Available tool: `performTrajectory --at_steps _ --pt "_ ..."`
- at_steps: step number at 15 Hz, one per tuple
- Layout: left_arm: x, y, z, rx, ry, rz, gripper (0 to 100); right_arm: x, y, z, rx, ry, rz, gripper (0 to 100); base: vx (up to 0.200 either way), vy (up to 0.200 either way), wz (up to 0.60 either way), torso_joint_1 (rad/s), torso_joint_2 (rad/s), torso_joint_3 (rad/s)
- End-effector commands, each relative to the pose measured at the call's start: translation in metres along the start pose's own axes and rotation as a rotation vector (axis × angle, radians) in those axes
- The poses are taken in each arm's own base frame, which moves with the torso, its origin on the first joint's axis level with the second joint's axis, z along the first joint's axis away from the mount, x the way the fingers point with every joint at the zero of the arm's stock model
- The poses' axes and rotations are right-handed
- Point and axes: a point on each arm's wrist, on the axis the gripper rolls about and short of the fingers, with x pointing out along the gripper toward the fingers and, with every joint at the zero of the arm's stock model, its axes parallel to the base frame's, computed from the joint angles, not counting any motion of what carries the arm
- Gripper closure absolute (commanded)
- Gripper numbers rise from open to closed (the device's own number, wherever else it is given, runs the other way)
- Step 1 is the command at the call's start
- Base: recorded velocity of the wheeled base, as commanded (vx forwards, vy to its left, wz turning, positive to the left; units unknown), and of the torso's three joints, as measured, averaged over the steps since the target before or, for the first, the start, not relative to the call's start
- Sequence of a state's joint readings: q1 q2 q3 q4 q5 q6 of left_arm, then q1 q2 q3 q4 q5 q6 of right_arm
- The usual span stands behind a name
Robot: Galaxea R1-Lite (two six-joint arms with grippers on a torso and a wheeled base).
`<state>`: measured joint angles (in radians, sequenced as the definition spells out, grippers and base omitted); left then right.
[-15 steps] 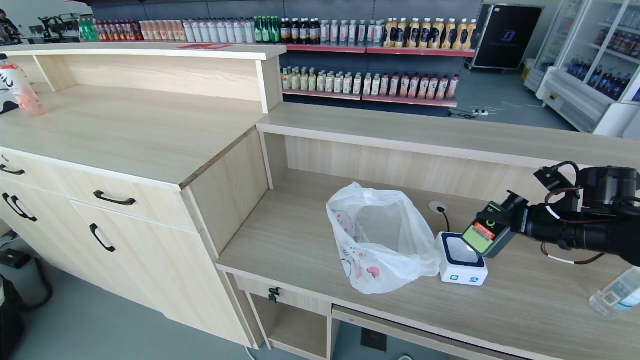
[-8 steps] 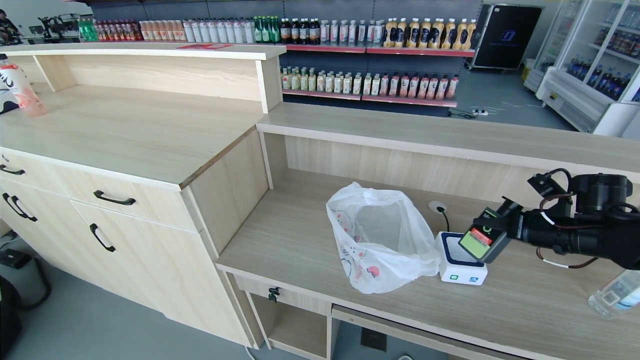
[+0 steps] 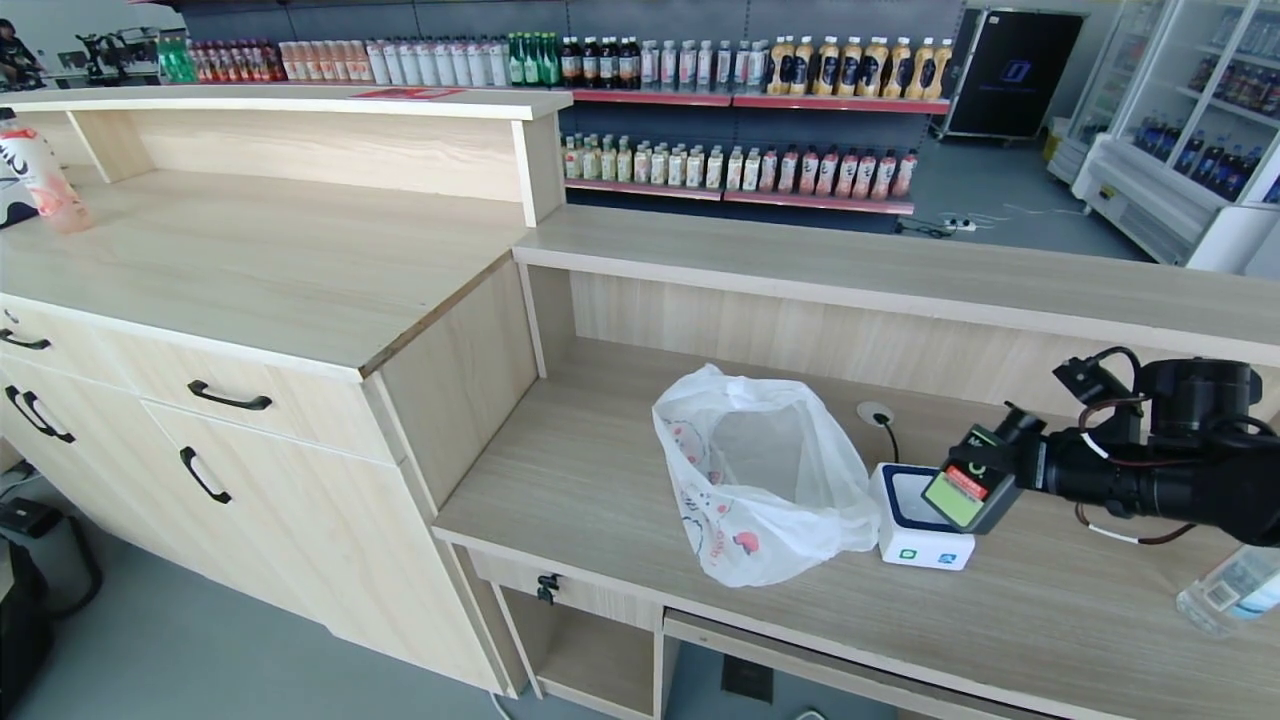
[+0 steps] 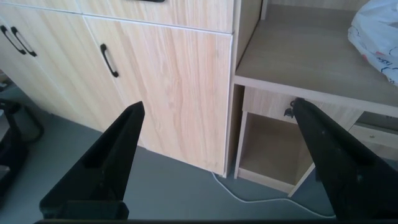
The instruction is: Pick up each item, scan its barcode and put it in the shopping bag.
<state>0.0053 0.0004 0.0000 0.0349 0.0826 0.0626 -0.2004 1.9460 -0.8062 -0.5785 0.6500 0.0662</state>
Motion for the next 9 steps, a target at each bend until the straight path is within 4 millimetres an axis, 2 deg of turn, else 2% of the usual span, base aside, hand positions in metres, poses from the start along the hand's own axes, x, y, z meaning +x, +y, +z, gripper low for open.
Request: performTrajectory --at_steps 1,9 --pt "0.0 0.0 0.0 -0.001 0.0 0.001 0 0.0053 -0.0044 -0.0027 0.005 0.005 0.0 100 0.0 0.0 0.0 0.0 0.0 0.0" --pt "0.0 0.0 0.0 0.0 0.0 0.001 0 0.0117 -0.0082 -0.004 0.004 0.008 0.024 100 0.0 0.0 0.0 0.0 0.0 0.0"
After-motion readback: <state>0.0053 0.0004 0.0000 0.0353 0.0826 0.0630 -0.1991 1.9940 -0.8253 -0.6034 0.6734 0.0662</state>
